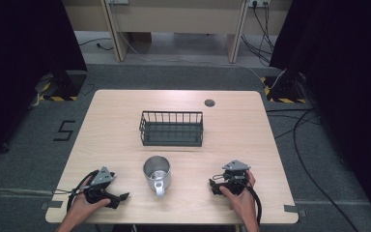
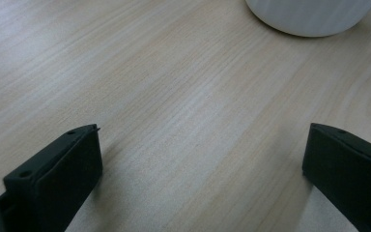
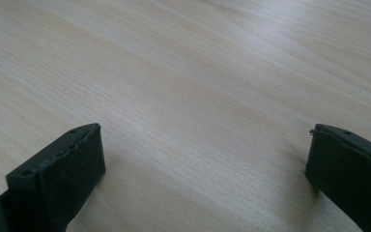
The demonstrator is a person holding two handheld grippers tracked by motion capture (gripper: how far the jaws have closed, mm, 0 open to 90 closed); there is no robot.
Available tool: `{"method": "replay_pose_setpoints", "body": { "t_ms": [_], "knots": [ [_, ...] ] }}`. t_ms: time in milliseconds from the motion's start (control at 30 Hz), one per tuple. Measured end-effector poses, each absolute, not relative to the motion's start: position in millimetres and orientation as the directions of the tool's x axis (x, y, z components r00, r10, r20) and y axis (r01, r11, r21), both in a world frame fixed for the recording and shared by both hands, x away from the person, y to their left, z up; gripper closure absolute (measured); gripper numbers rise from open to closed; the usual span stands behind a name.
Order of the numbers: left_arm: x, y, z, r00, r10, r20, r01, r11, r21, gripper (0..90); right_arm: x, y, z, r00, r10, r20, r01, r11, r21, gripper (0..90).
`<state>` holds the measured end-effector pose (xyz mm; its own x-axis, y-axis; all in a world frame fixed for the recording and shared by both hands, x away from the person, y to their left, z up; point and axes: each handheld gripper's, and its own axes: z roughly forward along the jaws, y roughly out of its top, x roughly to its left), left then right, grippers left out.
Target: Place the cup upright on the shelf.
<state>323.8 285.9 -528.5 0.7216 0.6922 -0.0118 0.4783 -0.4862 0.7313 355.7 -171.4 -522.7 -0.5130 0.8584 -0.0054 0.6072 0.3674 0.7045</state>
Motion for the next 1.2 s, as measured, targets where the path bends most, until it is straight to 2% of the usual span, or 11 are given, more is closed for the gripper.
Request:
{"method": "replay_pose_setpoints", "body": {
  "t_ms": [100, 200, 233, 267, 300, 367, 400, 433, 567, 867, 1200],
  "knots": [
    [324, 286, -529, 0.721, 0.692, -0.012, 0.478, -0.486, 0.732, 0.0, 355, -171, -523, -0.513, 0.858, -0.01, 0.604, 0.369, 0.706, 1.0],
    [324, 286, -528, 0.721, 0.692, -0.012, 0.478, -0.486, 0.731, 0.0, 355, -171, -522, -0.519, 0.855, -0.013, 0.596, 0.372, 0.711, 6.0],
    [324, 286, -528, 0.722, 0.692, -0.012, 0.478, -0.486, 0.731, 0.0, 354, -172, -520, -0.537, 0.844, -0.014, 0.573, 0.377, 0.728, 20.8],
    [324, 286, -528, 0.722, 0.692, -0.012, 0.478, -0.486, 0.731, 0.0, 353, -172, -519, -0.541, 0.84, -0.025, 0.562, 0.383, 0.733, 20.9],
    [324, 286, -528, 0.722, 0.692, -0.012, 0.478, -0.486, 0.731, 0.0, 352, -172, -518, -0.542, 0.84, -0.028, 0.552, 0.382, 0.741, 14.8],
    [324, 286, -528, 0.722, 0.692, -0.012, 0.478, -0.486, 0.731, 0.0, 351, -172, -517, -0.536, 0.844, -0.025, 0.549, 0.371, 0.749, 13.2],
    [324, 286, -528, 0.722, 0.692, -0.012, 0.478, -0.486, 0.731, 0.0, 351, -173, -516, -0.532, 0.846, -0.031, 0.537, 0.366, 0.76, 18.3],
    [324, 286, -528, 0.722, 0.692, -0.012, 0.478, -0.486, 0.731, 0.0, 349, -173, -513, -0.542, 0.84, -0.023, 0.515, 0.354, 0.781, 14.8],
    [324, 286, -528, 0.722, 0.692, -0.012, 0.478, -0.486, 0.731, 0.0, 346, -172, -508, -0.56, 0.829, 0.007, 0.484, 0.321, 0.814, 15.2],
    [324, 286, -528, 0.722, 0.692, -0.012, 0.478, -0.486, 0.731, 0.0, 336, -153, -490, -0.67, 0.739, 0.07, 0.381, 0.261, 0.887, 15.2],
    [324, 286, -528, 0.722, 0.692, -0.012, 0.478, -0.486, 0.732, 0.0, 323, -122, -475, -0.725, 0.685, 0.071, 0.318, 0.241, 0.917, 15.1]
  ]
}}
